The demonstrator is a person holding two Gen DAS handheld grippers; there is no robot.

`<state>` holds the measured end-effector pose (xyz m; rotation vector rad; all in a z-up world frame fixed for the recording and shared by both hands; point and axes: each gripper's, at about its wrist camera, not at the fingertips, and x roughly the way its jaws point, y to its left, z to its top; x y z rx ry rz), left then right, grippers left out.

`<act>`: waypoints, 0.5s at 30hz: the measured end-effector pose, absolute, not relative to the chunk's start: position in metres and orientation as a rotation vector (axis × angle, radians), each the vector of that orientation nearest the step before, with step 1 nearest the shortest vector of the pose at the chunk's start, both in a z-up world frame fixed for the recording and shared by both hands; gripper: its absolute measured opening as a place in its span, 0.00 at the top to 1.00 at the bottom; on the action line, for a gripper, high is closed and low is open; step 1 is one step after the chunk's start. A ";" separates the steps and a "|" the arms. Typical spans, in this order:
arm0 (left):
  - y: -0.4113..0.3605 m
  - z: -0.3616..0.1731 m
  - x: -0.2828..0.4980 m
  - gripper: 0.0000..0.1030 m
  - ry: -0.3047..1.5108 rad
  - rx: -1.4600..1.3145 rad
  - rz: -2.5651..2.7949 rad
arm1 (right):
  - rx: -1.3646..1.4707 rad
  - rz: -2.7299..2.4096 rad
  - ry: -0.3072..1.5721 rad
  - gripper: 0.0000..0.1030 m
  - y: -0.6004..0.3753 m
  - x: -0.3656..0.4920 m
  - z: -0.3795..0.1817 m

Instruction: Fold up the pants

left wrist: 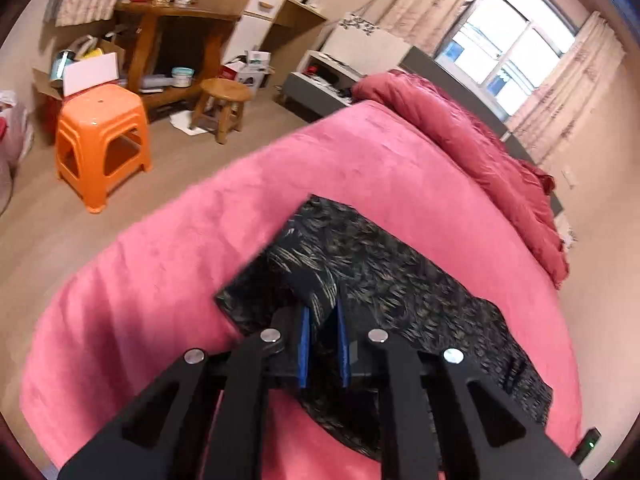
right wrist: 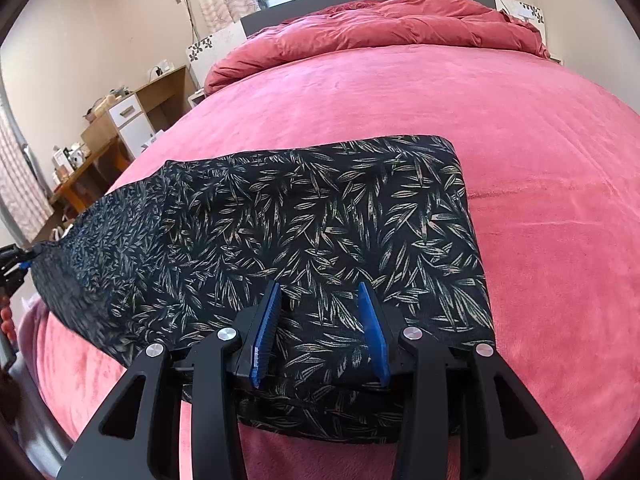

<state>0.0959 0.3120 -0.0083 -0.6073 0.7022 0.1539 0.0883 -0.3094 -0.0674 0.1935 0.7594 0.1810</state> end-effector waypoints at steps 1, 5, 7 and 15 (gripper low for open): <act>0.314 -0.017 0.100 0.87 0.737 -0.603 0.168 | 0.193 0.181 0.760 0.62 -0.309 0.088 -0.068; 0.317 -0.043 0.101 0.55 0.816 -0.608 0.258 | 0.197 0.183 0.760 0.62 -0.312 0.089 -0.068; 0.321 -0.046 0.085 0.32 0.771 -0.694 0.251 | 0.202 0.184 0.760 0.62 -0.313 0.089 -0.068; 0.297 -0.054 0.084 0.22 0.763 -0.702 0.134 | 0.210 0.184 0.761 0.62 -0.314 0.090 -0.067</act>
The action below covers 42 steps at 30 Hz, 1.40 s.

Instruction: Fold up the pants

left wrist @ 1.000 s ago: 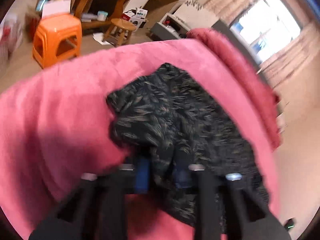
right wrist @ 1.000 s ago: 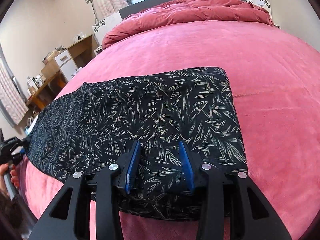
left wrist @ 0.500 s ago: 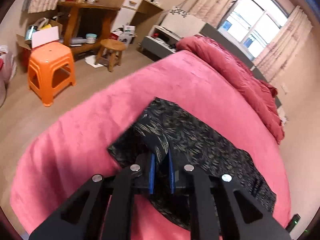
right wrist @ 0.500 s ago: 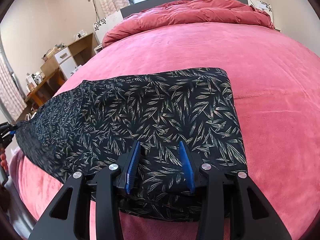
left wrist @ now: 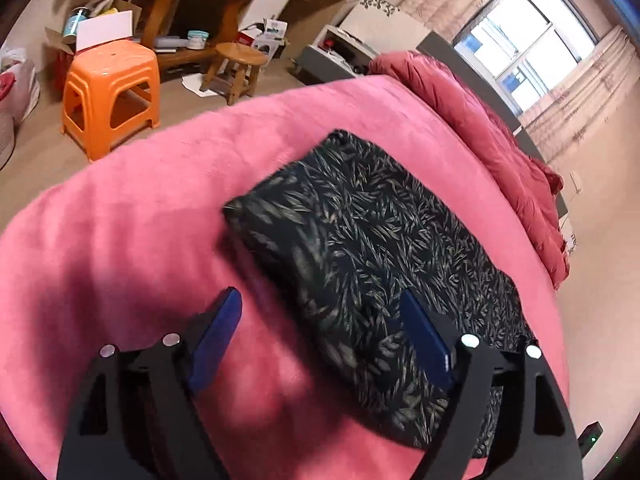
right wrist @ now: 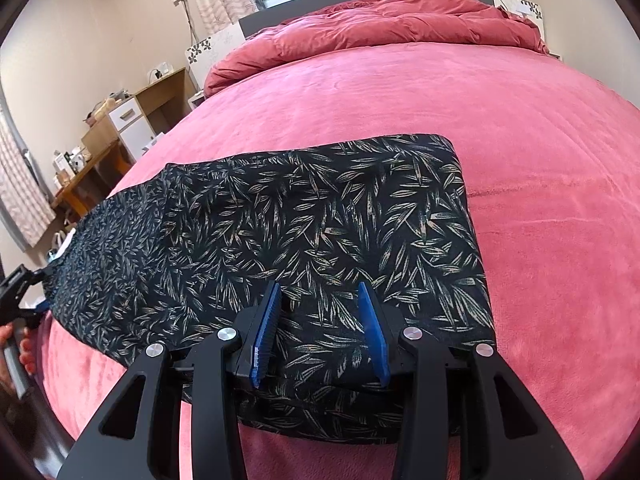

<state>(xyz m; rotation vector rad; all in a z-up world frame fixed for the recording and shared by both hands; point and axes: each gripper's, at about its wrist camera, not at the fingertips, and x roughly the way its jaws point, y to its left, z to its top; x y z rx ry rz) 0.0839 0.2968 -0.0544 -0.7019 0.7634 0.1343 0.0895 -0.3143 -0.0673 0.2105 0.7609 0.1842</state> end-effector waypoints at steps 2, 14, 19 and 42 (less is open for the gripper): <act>0.305 -0.061 0.091 0.22 0.742 -0.783 0.131 | 0.210 0.185 0.760 0.62 -0.315 0.090 -0.067; 0.310 -0.045 0.084 0.85 0.608 -0.921 0.145 | 0.247 0.192 0.745 0.55 -0.321 0.087 -0.061; 0.261 0.019 0.088 0.86 0.497 -0.814 0.014 | 0.284 0.197 0.630 0.50 -0.330 0.074 -0.042; -0.135 -0.011 0.054 0.68 0.707 0.222 -0.576 | 0.658 0.323 0.512 0.43 -0.382 0.066 -0.026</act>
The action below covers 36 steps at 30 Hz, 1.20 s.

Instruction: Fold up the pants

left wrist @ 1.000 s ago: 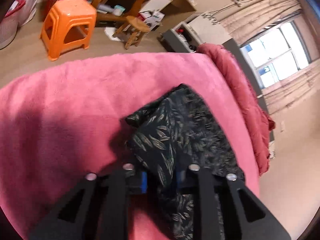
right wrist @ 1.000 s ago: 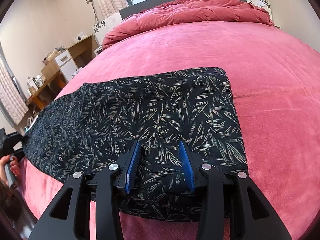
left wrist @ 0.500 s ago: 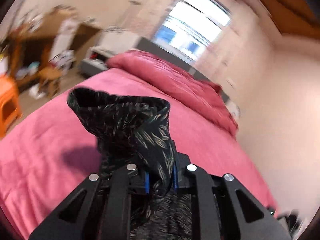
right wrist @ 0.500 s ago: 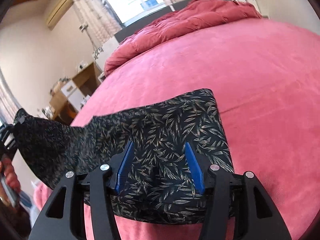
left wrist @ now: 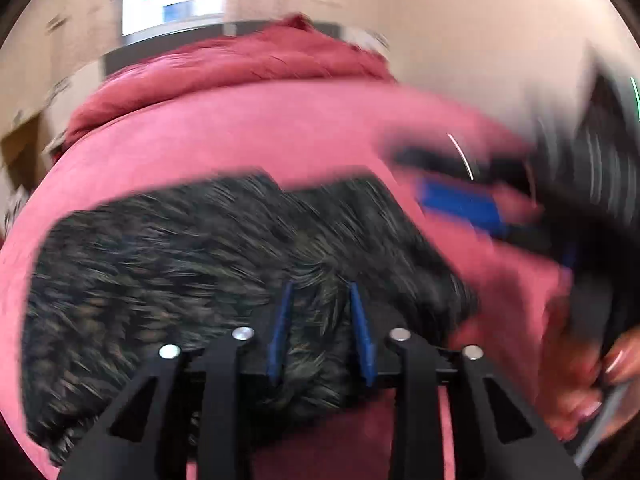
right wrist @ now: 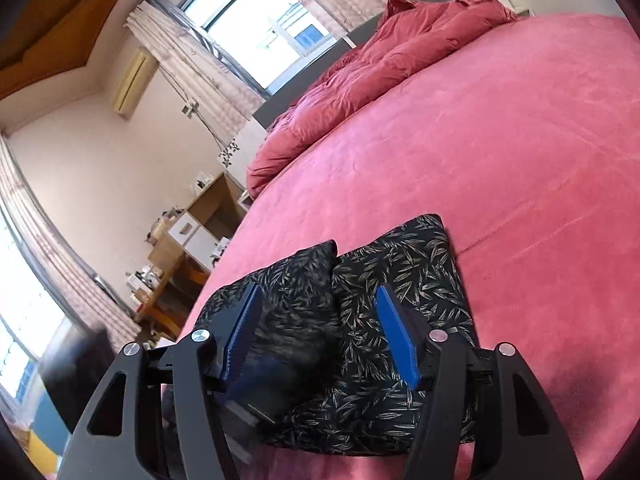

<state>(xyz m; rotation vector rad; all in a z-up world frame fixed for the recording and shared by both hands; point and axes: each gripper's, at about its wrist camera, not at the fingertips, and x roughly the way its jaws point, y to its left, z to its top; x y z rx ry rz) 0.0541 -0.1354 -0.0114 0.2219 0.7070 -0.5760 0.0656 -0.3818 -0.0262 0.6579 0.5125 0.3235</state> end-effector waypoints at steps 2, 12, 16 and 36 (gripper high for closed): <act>-0.144 -0.016 0.032 0.51 0.661 0.284 -0.594 | 0.704 0.342 0.524 0.43 -0.384 0.067 -0.030; -0.031 0.020 -0.018 0.33 0.565 0.127 -0.522 | 0.781 0.510 0.748 0.43 -0.364 0.095 -0.053; 0.041 0.030 -0.042 0.21 0.505 0.066 -0.409 | 0.758 0.506 0.869 0.43 -0.356 0.111 -0.058; 0.064 -0.027 0.050 0.76 0.685 0.093 -0.209 | 0.799 0.535 0.960 0.92 -0.327 0.145 -0.059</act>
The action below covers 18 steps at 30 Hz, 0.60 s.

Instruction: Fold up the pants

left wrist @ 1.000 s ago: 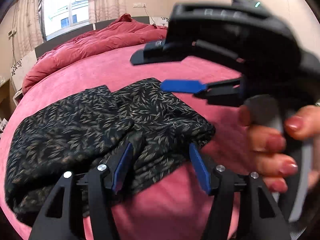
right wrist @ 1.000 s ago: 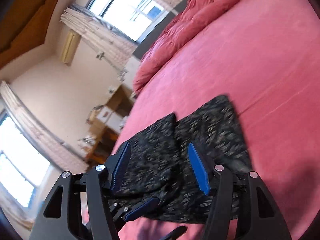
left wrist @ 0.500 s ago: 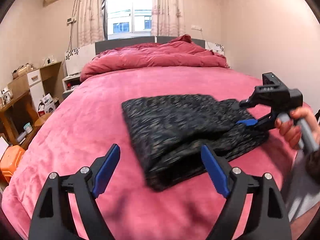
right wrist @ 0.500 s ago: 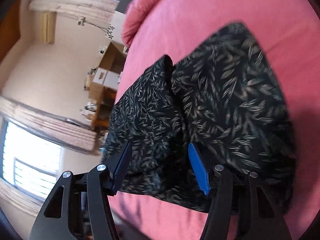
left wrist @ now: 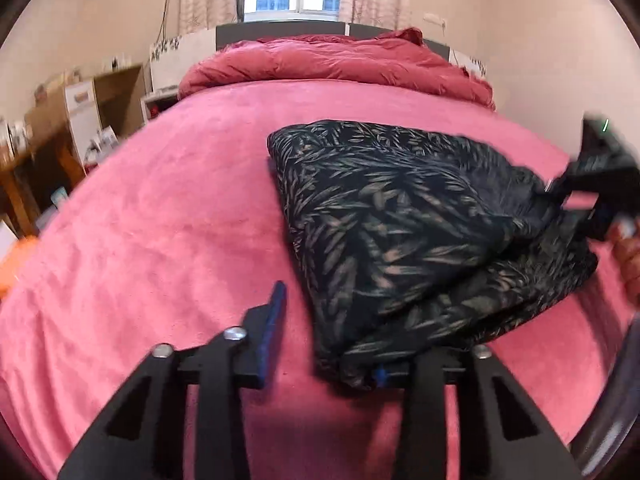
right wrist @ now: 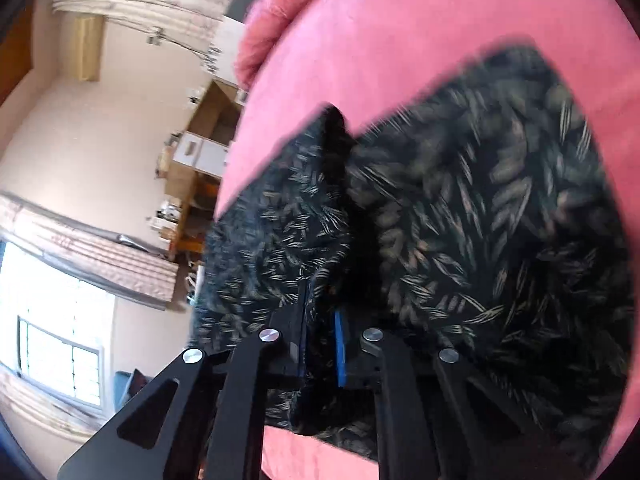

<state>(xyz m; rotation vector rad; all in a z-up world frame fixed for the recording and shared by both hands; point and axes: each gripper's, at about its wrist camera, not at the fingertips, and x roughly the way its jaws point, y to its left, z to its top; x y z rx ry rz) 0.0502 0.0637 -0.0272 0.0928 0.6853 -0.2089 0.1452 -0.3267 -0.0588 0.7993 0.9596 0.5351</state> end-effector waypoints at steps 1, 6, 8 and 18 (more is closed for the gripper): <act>0.054 -0.025 0.047 0.83 0.679 0.141 -0.205 | 0.787 0.549 0.919 0.92 -0.330 0.139 -0.046; 0.021 -0.011 0.030 0.83 0.628 0.258 -0.202 | 0.683 0.535 0.766 0.92 -0.361 0.107 0.014; 0.006 -0.009 0.023 0.83 0.623 0.296 -0.232 | 0.670 0.512 0.749 0.92 -0.375 0.100 0.020; -0.044 -0.032 -0.001 0.80 0.601 0.590 -0.195 | 0.694 0.323 0.882 0.92 -0.406 0.106 -0.065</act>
